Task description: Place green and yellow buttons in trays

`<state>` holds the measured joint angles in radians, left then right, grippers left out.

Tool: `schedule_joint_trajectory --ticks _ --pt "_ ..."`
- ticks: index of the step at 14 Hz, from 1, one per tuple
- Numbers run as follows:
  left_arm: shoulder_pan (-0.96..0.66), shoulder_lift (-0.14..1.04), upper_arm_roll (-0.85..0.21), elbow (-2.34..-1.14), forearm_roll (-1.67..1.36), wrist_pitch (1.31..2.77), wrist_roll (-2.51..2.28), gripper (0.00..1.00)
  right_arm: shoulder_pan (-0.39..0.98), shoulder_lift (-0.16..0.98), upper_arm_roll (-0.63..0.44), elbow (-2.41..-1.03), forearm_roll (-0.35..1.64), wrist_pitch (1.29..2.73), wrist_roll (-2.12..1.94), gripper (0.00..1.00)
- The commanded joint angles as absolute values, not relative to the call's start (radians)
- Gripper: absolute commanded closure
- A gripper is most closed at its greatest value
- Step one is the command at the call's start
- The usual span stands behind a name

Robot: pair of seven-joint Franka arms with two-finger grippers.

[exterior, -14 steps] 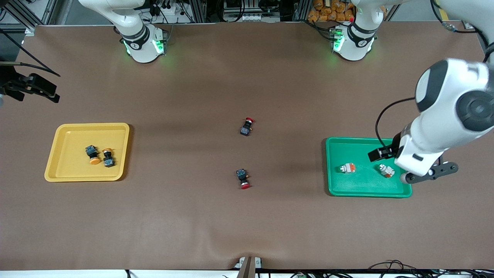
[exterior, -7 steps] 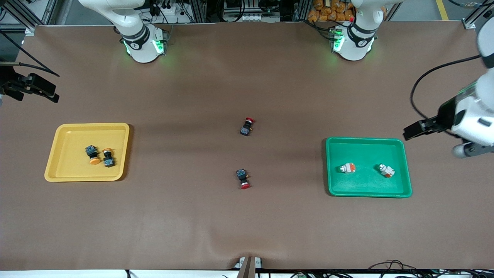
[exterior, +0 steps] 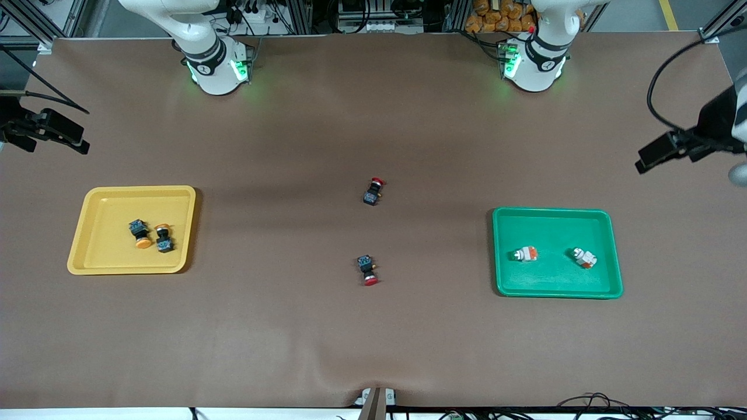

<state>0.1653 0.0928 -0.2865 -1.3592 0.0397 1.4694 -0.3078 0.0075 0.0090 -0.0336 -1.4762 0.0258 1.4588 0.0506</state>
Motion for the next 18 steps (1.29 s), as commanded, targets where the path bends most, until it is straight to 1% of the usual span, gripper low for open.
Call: schedule_joint_trajectory --ticks 1,4,7,9,10,12,14,15,18 --pt "0.033 0.029 -0.110 -1.408 0.018 1.438 -0.169 0.00 -0.038 0.014 -0.026 -1.460 0.064 1.437 0.058 0.00" --pt "-0.099 -0.049 0.049 -1.497 0.018 1.440 -0.097 0.00 -0.031 0.014 -0.023 -1.463 0.051 1.442 0.055 0.00" --pt "-0.121 -0.095 0.060 -1.560 0.018 1.473 -0.095 0.00 -0.026 0.011 -0.018 -1.466 0.043 1.440 0.054 0.00" --pt "-0.121 -0.165 0.057 -1.671 0.017 1.537 -0.092 0.00 -0.028 0.009 -0.018 -1.470 0.034 1.439 0.054 0.00" --pt "-0.121 -0.185 0.057 -1.710 0.017 1.543 -0.092 0.00 -0.029 0.009 -0.018 -1.470 0.032 1.439 0.055 0.00" --pt "-0.123 -0.172 0.055 -1.695 0.026 1.540 -0.094 0.00 -0.028 0.009 -0.018 -1.471 0.031 1.439 0.054 0.00" --pt "-0.121 -0.114 0.043 -1.625 0.032 1.520 -0.097 0.00 -0.031 0.009 -0.018 -1.471 0.031 1.440 0.055 0.00" --pt "-0.123 -0.097 0.041 -1.599 0.040 1.488 -0.097 0.00 -0.031 0.009 -0.020 -1.471 0.031 1.440 0.054 0.00" --pt "-0.121 -0.103 0.032 -1.595 0.034 1.451 -0.092 0.00 -0.029 0.009 -0.018 -1.471 0.023 1.440 0.055 0.00"
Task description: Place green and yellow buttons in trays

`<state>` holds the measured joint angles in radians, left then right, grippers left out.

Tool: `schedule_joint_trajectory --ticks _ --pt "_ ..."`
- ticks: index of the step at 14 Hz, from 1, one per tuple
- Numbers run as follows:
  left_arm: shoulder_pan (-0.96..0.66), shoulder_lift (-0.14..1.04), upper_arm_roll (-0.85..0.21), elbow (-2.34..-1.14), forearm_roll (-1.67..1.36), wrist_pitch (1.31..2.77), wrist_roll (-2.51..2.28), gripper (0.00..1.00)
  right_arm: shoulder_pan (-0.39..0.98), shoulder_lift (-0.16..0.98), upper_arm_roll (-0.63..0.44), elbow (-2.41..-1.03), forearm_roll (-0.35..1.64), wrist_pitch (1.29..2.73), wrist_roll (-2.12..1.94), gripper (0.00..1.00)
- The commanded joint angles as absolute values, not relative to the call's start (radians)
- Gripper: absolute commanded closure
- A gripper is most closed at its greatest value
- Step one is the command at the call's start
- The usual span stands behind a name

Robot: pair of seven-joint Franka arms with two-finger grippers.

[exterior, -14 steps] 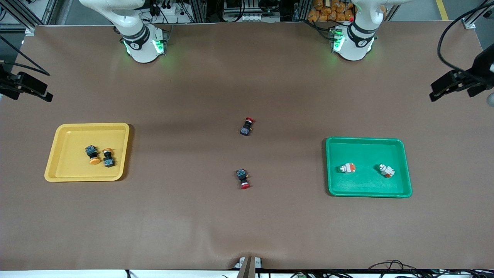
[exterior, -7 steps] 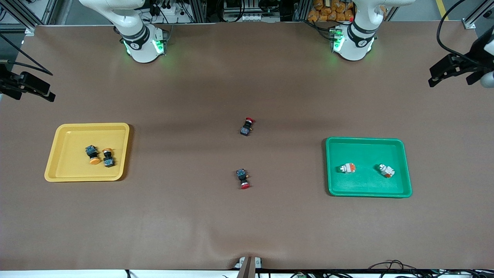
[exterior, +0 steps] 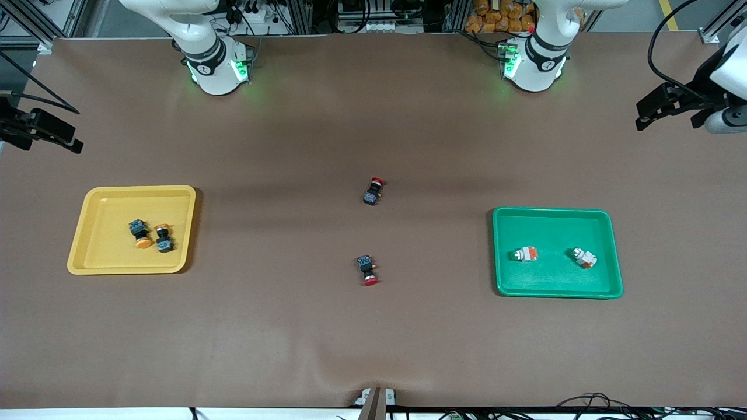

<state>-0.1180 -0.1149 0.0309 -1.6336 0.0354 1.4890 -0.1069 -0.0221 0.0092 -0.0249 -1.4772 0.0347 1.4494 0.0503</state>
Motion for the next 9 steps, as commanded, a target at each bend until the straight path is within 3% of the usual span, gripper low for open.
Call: schedule_joint_trajectory --ticks 1,9 --pt "-0.120 -0.101 0.034 -1.591 0.028 1.451 -0.098 0.00 -0.029 0.009 -0.018 -1.471 0.023 1.440 0.055 0.00" --pt "-0.037 -0.095 -0.014 -1.583 0.012 1.451 -0.103 0.00 -0.028 0.009 -0.018 -1.471 0.014 1.443 0.055 0.00"
